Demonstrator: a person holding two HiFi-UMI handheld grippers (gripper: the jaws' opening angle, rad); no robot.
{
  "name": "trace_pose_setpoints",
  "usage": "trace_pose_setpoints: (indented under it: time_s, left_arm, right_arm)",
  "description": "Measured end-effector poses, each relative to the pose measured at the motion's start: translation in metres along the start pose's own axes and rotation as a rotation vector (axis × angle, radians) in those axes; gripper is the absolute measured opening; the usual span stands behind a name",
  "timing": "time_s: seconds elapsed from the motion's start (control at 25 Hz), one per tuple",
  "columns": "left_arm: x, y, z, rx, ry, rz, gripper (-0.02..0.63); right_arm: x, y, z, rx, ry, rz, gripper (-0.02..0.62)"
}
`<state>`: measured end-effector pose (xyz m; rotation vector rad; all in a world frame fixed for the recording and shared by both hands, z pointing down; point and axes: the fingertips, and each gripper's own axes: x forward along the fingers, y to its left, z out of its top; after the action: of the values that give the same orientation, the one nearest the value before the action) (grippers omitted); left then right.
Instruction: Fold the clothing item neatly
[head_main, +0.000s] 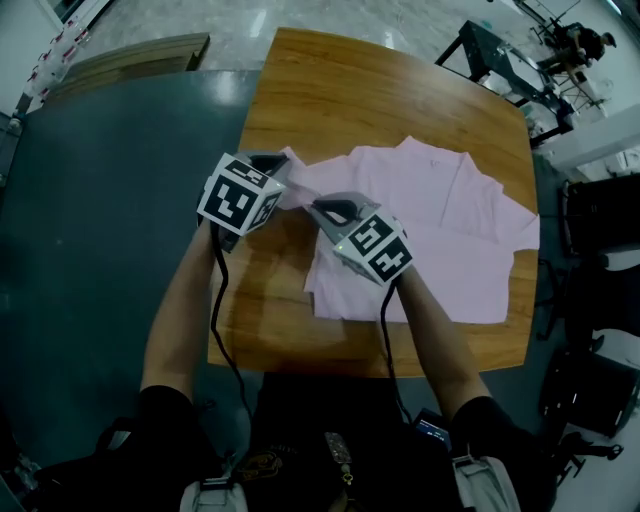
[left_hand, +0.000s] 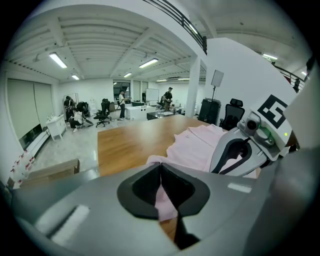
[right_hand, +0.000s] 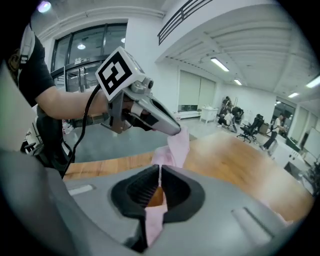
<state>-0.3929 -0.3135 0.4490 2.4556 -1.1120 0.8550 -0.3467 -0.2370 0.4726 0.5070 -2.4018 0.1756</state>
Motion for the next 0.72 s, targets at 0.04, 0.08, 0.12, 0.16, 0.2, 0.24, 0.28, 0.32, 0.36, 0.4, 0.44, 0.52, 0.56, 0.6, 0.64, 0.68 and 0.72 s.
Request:
trace_pose_setpoints:
  time_s: [0.04,0.08,0.12,0.16,0.2,0.24,0.28,0.32,0.36,0.4,0.44,0.52,0.56,0.6,0.64,0.68,0.72]
  left_arm:
    - [0.002,-0.004,0.010,0.015,-0.005,-0.006,0.012]
    - [0.006,-0.009,0.021,0.031,-0.011,-0.013,0.012]
    - [0.010,-0.014,0.032,0.048,-0.018,-0.022,0.012]
    - [0.016,-0.022,0.044,0.063,-0.024,-0.032,0.012]
    - [0.021,-0.030,0.056,0.077,-0.031,-0.044,0.012]
    - [0.027,-0.039,0.067,0.089,-0.037,-0.058,0.012]
    - [0.034,-0.049,0.078,0.101,-0.043,-0.072,0.012]
    - [0.041,-0.059,0.089,0.111,-0.046,-0.086,0.012]
    - [0.048,-0.070,0.099,0.119,-0.049,-0.101,0.012]
    - [0.055,-0.081,0.109,0.124,-0.050,-0.116,0.012]
    - [0.063,-0.091,0.118,0.125,-0.050,-0.131,0.012]
    - [0.078,-0.113,0.132,0.121,-0.042,-0.163,0.012]
    - [0.086,-0.124,0.138,0.123,-0.034,-0.176,0.012]
    - [0.094,-0.135,0.142,0.132,-0.022,-0.185,0.012]
    - [0.102,-0.144,0.145,0.147,-0.008,-0.192,0.012]
    - [0.110,-0.154,0.148,0.161,0.008,-0.199,0.012]
    - [0.119,-0.163,0.149,0.171,0.023,-0.207,0.012]
  right_arm:
    - [-0.010,-0.008,0.000,0.010,-0.014,-0.025,0.017]
    - [-0.021,-0.017,-0.001,0.021,-0.026,-0.051,0.017]
    - [-0.031,-0.026,-0.003,0.031,-0.036,-0.077,0.017]
    - [-0.042,-0.036,-0.007,0.041,-0.045,-0.100,0.017]
    - [-0.053,-0.044,-0.011,0.050,-0.053,-0.121,0.017]
    - [-0.064,-0.052,-0.015,0.058,-0.061,-0.139,0.017]
    - [-0.075,-0.059,-0.020,0.064,-0.070,-0.155,0.017]
    - [-0.086,-0.066,-0.025,0.071,-0.080,-0.171,0.017]
    - [-0.097,-0.074,-0.031,0.077,-0.090,-0.185,0.017]
    - [-0.108,-0.080,-0.037,0.085,-0.100,-0.197,0.017]
    - [-0.118,-0.087,-0.044,0.094,-0.110,-0.206,0.017]
    - [-0.138,-0.097,-0.059,0.117,-0.126,-0.215,0.017]
    - [-0.148,-0.102,-0.067,0.128,-0.132,-0.217,0.017]
    - [-0.156,-0.107,-0.075,0.138,-0.137,-0.219,0.017]
    - [-0.164,-0.112,-0.083,0.147,-0.141,-0.222,0.017]
    - [-0.171,-0.116,-0.091,0.156,-0.145,-0.224,0.017]
    - [-0.178,-0.119,-0.097,0.167,-0.148,-0.224,0.017]
